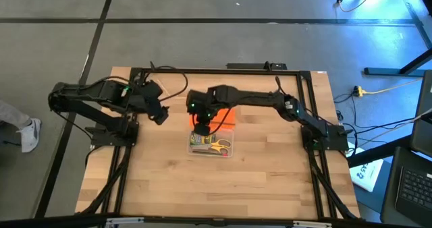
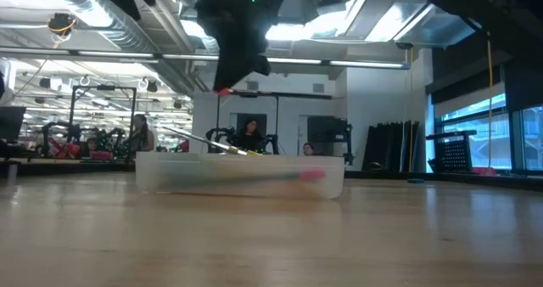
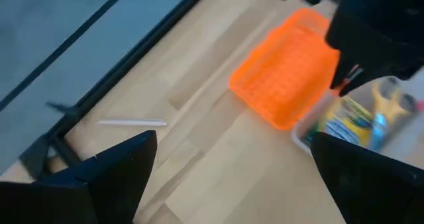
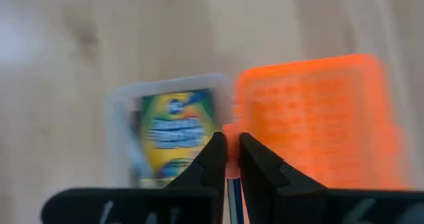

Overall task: Pack school essentials
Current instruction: Put the black pencil into the supply box

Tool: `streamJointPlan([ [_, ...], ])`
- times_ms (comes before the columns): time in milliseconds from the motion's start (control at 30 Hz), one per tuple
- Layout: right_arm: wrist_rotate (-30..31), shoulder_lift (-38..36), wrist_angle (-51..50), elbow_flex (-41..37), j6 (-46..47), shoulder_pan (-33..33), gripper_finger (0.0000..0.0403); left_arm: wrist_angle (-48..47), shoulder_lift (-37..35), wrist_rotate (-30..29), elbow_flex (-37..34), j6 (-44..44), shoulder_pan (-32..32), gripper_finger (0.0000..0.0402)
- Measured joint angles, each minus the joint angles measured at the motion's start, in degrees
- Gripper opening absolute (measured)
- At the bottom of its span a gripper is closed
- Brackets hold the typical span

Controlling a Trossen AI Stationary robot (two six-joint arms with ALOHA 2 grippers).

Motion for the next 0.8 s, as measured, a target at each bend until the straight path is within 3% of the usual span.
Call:
streamJointPlan([
  [433, 3.28, 1.01, 6.16, -0.13, 13.01, 7.39, 0.0036, 0.17, -6.96, 5.95, 0.01, 2.29, -14.83, 0.0394],
  [800, 3.87, 4.51, 8.78, -1.01, 14.61, 9.06, 0.0037, 0.90, -7.34, 5.95, 0.02, 2.30, -22.54, 0.0394],
])
